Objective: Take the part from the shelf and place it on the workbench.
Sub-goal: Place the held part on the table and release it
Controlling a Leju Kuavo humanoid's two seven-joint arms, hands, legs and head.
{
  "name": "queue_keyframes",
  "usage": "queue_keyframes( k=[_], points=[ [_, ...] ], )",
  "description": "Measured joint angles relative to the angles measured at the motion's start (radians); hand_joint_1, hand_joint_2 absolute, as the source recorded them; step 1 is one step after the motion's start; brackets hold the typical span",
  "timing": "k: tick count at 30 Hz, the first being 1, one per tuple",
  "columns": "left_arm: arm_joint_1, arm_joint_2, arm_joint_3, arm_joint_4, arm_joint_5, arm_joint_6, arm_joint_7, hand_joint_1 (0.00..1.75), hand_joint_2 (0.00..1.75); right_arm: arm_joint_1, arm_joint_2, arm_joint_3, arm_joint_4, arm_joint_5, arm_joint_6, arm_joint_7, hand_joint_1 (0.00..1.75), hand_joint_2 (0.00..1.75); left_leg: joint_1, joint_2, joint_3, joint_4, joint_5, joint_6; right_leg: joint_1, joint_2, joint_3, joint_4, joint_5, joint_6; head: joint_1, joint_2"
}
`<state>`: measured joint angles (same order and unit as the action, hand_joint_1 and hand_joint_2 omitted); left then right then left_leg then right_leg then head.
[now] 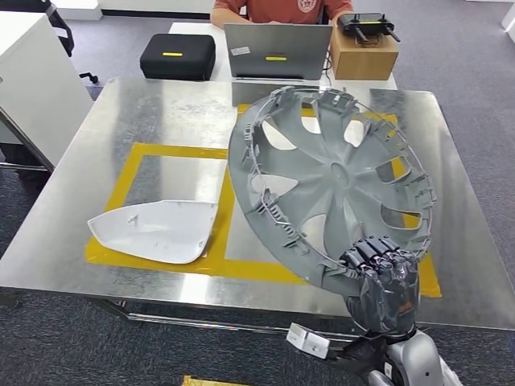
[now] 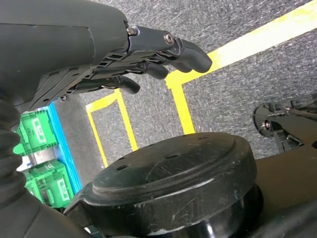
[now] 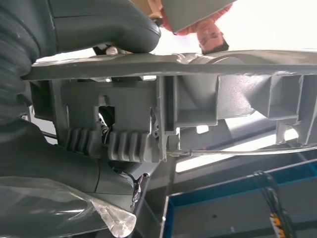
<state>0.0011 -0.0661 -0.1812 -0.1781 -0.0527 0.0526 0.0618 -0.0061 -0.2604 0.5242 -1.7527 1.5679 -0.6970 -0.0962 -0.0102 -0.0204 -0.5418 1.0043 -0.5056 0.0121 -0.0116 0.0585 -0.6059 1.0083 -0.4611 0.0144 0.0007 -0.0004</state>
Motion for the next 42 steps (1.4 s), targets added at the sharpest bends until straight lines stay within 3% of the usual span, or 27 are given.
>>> queue_keyframes(
  k=[19, 26, 42],
  points=[
    [0.000, 0.003, 0.001, 0.000, 0.008, -0.002, 0.001, 0.00, 1.75, -0.142, -0.144, 0.195, 0.107, -0.002, 0.064, 0.345, 1.75, 1.75, 0.003, 0.000, -0.001, 0.000, 0.002, 0.002, 0.001, 0.000, -0.002, 0.001, 0.002, 0.002, 0.000, 0.000],
    [0.000, 0.003, 0.008, 0.000, 0.018, 0.001, 0.010, 0.00, 1.75, -0.148, -0.183, 0.223, 0.140, -0.002, 0.084, 0.363, 1.75, 1.75, 0.003, 0.000, -0.002, 0.000, 0.002, 0.002, 0.001, 0.000, -0.002, 0.001, 0.002, 0.002, 0.000, 0.000],
    [-0.001, 0.010, 0.010, 0.000, 0.023, 0.003, 0.037, 0.00, 1.75, -0.141, -0.212, 0.232, 0.245, -0.003, 0.095, 0.389, 1.75, 1.75, 0.003, 0.000, -0.002, 0.000, 0.002, 0.002, 0.001, 0.000, -0.003, 0.000, 0.002, 0.002, 0.000, 0.000]
  ],
)
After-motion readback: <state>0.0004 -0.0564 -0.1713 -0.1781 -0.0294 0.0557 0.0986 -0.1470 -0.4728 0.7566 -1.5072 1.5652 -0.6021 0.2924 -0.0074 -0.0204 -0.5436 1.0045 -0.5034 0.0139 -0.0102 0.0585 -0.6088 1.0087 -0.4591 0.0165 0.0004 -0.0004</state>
